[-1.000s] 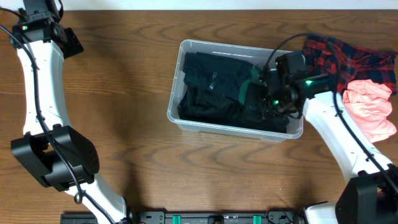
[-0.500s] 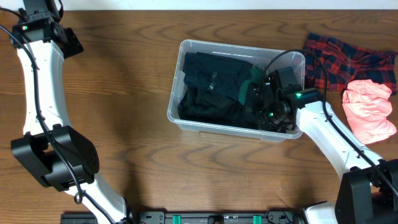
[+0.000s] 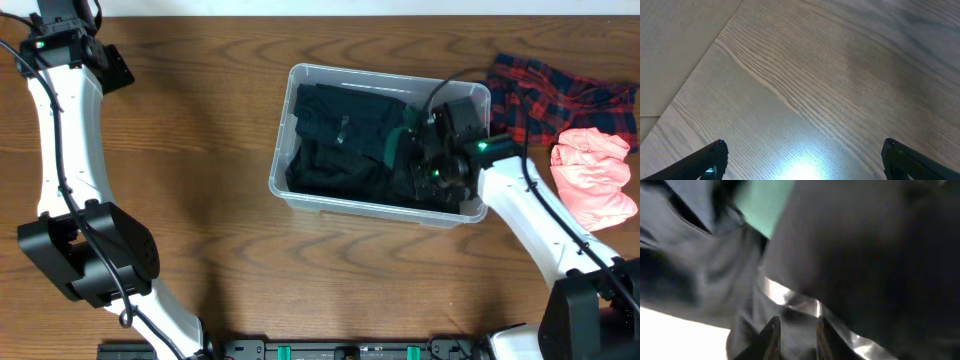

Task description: Pack container

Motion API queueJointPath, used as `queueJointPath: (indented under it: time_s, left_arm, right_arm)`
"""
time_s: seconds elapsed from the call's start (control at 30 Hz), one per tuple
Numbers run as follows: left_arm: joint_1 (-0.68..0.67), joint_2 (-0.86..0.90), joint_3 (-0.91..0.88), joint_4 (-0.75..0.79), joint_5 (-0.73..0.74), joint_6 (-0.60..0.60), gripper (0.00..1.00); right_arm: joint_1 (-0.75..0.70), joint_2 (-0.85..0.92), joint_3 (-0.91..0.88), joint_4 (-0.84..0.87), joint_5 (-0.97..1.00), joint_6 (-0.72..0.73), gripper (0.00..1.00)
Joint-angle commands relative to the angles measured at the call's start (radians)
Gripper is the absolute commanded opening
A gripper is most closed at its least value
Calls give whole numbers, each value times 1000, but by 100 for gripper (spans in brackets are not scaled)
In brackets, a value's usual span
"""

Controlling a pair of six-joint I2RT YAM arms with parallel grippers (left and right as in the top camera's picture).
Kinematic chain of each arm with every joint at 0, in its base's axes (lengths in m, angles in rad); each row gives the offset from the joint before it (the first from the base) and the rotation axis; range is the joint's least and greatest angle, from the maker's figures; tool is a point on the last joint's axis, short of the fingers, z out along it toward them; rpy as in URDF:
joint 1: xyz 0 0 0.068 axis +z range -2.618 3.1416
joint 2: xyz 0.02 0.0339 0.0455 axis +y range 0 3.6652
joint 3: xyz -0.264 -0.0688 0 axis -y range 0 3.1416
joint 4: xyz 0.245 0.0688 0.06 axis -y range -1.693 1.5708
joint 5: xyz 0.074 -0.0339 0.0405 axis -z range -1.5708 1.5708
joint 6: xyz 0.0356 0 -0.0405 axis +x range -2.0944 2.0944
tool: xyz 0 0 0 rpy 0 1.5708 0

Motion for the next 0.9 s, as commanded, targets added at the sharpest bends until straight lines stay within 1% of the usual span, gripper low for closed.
queueJointPath:
  time_s: [0.0,0.07,0.1,0.13,0.2,0.57,0.8,0.87]
  left_arm:
    - [2,5,0,-3,-13,-1,98]
    - [2,5,0,-3,-13,-1,98]
    - [2,5,0,-3,-12,-1,98]
    - [2,5,0,-3,-13,-1,98]
    - [2,5,0,-3,-13,-1,98]
    - [2,5,0,-3,-13,-1,98]
    - [2,5,0,-3,-13,-1,98]
    - [2,5,0,-3,-13,-1,98]
  right_arm:
    - [8,-1,121,-53,13,-27,22]
    - [8,-1,176,-101,13,-27,22]
    - [8,-3,204,-131,13,-27,19]
    - [8,-3,229,-161,13,-27,16]
    - [8,-8,263,-214,13,-26,1]
    - [9,-20,283,-492,-19,-23,1]
    - [9,-23,283,-579,-151,-23,1]
    - [9,-23,283,-607,-161,-23,1]
